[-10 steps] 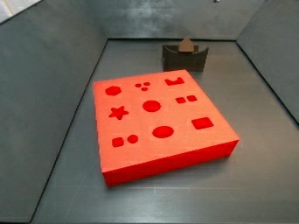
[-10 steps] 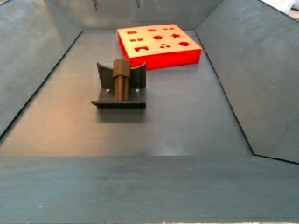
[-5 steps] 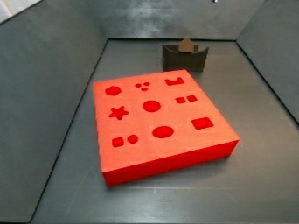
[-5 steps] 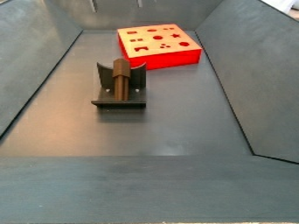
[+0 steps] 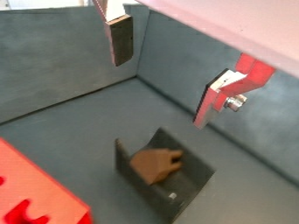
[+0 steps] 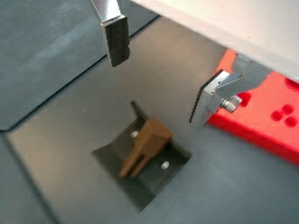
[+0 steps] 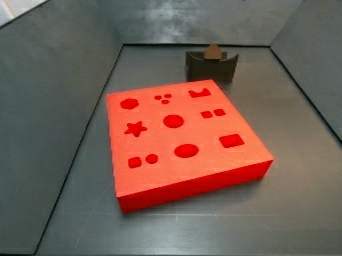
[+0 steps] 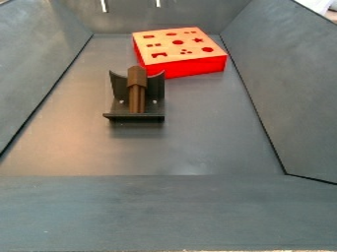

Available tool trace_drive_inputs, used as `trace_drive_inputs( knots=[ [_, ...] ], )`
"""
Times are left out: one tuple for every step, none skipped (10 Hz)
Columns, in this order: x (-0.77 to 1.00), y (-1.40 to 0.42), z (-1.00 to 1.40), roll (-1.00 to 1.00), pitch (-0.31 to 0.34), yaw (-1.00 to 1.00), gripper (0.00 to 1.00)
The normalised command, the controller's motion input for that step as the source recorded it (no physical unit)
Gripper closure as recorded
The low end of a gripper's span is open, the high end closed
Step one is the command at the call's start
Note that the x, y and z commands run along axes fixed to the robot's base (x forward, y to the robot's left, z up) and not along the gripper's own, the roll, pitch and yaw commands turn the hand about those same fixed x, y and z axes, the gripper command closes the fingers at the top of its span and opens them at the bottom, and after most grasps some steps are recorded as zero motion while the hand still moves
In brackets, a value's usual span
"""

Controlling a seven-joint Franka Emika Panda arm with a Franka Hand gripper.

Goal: Pick up the 3 prong object. Move up. Rotate the 3 prong object. Place the 3 prong object on the fixture. Regrasp the 3 prong object. Move to above the board. Insert the 3 prong object.
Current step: Regrasp the 3 prong object.

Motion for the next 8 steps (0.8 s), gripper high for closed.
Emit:
trace_drive_inputs(
  knots=[
    [0.01,-0.02,-0.01,1.00,0.012,0.05,0.00],
    [0.03,-0.02,-0.01,1.00,0.019,0.05,0.00],
    [0.04,-0.02,-0.01,1.00,0.027,0.06,0.00],
    [0.06,-0.03,-0.01,1.00,0.043,0.06,0.00],
    [0.07,-0.03,-0.01,1.00,0.058,0.07,0.00],
    [0.09,-0.03,-0.02,1.00,0.078,0.08,0.00],
    [0.09,-0.04,-0.01,1.00,0.100,0.09,0.00],
    [0.10,-0.04,-0.02,1.00,0.135,0.12,0.00]
  ],
)
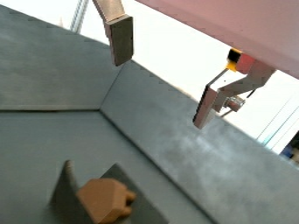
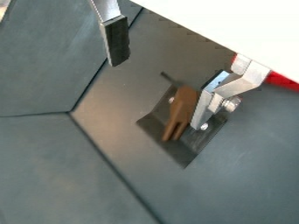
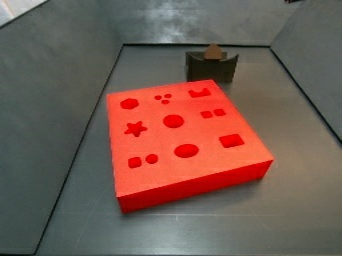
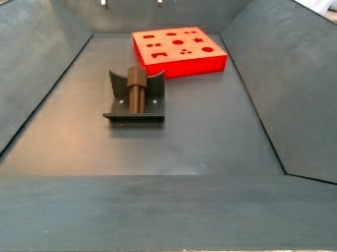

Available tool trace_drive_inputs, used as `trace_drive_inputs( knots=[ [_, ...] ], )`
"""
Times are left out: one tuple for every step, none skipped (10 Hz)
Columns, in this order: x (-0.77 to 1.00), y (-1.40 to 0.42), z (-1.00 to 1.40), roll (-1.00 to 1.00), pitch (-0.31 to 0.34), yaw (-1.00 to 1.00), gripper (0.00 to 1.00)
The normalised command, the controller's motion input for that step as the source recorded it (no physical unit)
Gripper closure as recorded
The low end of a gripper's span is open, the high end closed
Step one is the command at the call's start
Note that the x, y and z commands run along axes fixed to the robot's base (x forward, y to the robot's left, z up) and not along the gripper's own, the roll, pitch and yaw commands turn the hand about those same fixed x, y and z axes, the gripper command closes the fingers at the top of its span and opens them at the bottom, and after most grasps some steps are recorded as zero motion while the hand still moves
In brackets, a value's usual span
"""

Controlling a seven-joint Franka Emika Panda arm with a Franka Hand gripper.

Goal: Pick up the 3 prong object. Move up. Rotate the 3 prong object. Place the 3 prong object on the fixture. Regrasp the 3 prong object. Move to above the board. Insert the 3 prong object.
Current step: Regrasp the 3 prong object.

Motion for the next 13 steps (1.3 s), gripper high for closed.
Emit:
trace_drive_inputs(
  knots=[
    [0.10,-0.04,-0.02,0.90,0.143,0.14,0.00],
    [0.10,-0.04,-0.02,0.71,0.134,0.15,0.00],
    [0.10,-0.04,-0.02,0.53,0.120,0.16,0.00],
    [0.10,-0.04,-0.01,0.35,0.108,0.17,0.00],
    [0.09,-0.03,0.00,0.22,0.075,0.17,0.00],
    [0.03,0.07,-1.00,0.07,0.162,0.14,0.00],
    [0.04,0.07,-1.00,0.05,0.143,0.14,0.00],
    [0.05,0.07,-1.00,0.05,0.085,0.17,0.00],
    [0.06,0.06,-1.00,0.06,0.040,0.18,0.00],
    [0.07,0.06,-1.00,0.06,0.011,0.17,0.00],
    [0.08,0.05,-1.00,0.07,-0.053,0.15,0.00],
    [0.09,0.05,-1.00,0.07,-0.081,0.12,0.00],
    [0.10,0.04,-1.00,0.07,-0.101,0.10,0.00]
  ],
)
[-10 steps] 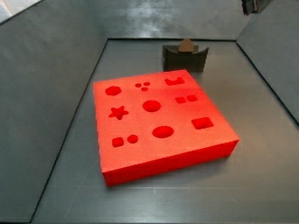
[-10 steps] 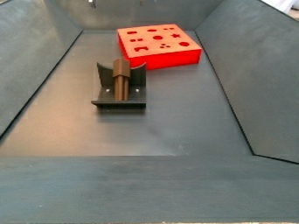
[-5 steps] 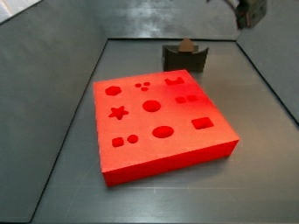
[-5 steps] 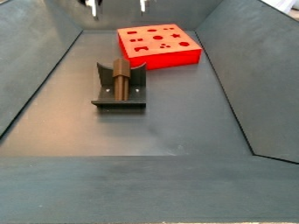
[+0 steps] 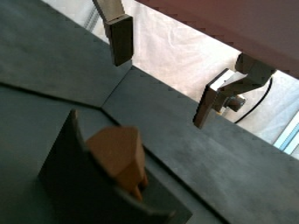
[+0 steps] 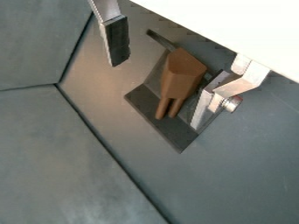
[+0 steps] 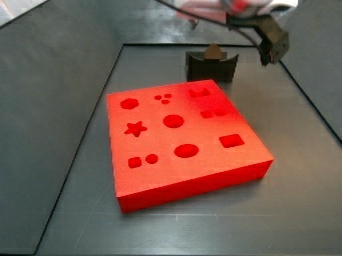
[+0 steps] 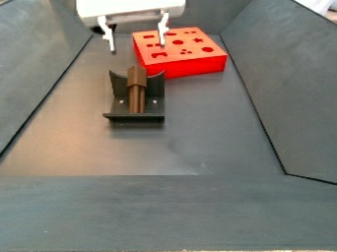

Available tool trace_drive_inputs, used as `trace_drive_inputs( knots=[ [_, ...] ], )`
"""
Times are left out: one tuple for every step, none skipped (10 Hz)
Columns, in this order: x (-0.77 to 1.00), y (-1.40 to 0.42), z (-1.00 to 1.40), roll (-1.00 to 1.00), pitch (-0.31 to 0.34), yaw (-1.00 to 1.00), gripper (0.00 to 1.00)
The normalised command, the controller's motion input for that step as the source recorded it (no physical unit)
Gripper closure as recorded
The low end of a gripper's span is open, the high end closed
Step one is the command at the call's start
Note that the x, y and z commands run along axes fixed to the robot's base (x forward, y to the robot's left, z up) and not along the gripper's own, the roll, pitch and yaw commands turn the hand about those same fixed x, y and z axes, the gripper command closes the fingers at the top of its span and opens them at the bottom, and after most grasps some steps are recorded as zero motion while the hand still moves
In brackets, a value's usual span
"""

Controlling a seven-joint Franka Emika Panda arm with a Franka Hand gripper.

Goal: Pick up the 3 prong object. Move up. Rotate the 3 prong object. Place the 3 prong object on the fixture. Regrasp the 3 prong object. Move to above the board. Insert the 3 prong object.
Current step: Regrasp the 3 prong object.

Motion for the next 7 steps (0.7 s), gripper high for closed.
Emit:
trace_drive_inputs(
  knots=[
    [0.10,0.04,-1.00,0.07,-0.108,0.07,0.00],
    [0.11,0.03,-1.00,0.07,-0.108,0.04,0.00],
    [0.12,0.02,-0.96,0.08,-0.090,0.00,0.00],
    [0.11,0.01,-0.81,0.07,-0.069,-0.02,0.00],
    [0.10,0.01,-0.67,0.07,-0.044,-0.02,0.00],
    [0.09,0.01,-0.53,0.07,-0.033,-0.03,0.00],
    [0.07,0.01,-0.35,0.07,-0.016,-0.02,0.00]
  ],
)
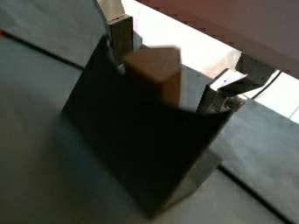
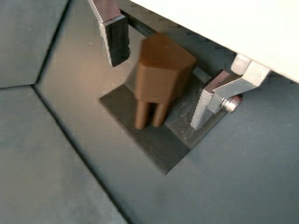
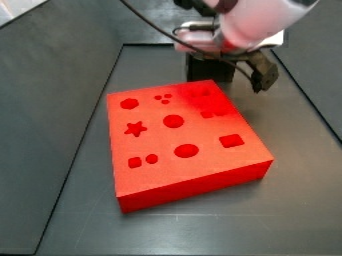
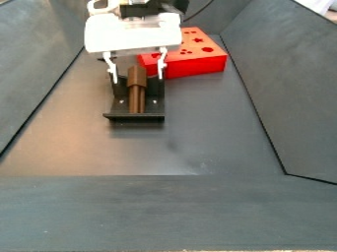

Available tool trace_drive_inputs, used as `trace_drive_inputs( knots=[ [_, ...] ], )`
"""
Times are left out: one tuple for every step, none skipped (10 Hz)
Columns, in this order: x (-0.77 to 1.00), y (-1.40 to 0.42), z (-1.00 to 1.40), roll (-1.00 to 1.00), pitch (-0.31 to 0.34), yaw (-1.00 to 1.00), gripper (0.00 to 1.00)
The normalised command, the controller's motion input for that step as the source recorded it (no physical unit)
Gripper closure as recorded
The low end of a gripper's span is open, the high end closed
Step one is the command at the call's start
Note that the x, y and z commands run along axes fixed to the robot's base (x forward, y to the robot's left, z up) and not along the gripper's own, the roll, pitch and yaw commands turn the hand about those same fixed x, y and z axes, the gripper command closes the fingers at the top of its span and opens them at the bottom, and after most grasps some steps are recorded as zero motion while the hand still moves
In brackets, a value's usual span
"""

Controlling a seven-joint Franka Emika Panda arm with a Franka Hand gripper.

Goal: Pick up the 3 prong object. Move up. Rotate the 3 prong object. Place the 3 prong object on the fixture. Regrasp the 3 prong object. Move to above the board. Insert the 3 prong object.
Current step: Regrasp the 3 prong object, then move to above the board.

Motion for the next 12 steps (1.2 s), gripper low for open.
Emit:
trace_drive_inputs(
  knots=[
    [0.07,0.00,-0.22,0.06,0.000,-0.01,0.00],
    [0.01,-0.01,-0.17,0.05,0.011,-0.01,0.00],
    [0.01,-0.01,-0.17,0.05,0.011,-0.01,0.00],
    [0.01,-0.01,-0.17,0.05,0.011,-0.01,0.00],
    [0.01,-0.01,-0.17,0.05,0.011,-0.01,0.00],
    [0.00,0.00,0.00,0.00,0.000,0.00,1.00],
    [-0.05,0.14,1.00,0.12,0.360,-0.15,1.00],
    [-0.05,0.13,1.00,0.10,0.352,-0.13,1.00],
    [-0.05,0.13,1.00,0.06,0.337,-0.07,1.00],
    [-0.05,0.12,1.00,-0.02,0.301,0.08,1.00],
    [-0.05,0.12,1.00,-0.05,0.286,0.12,1.00],
    [-0.05,0.11,1.00,-0.07,0.224,0.19,1.00]
  ],
)
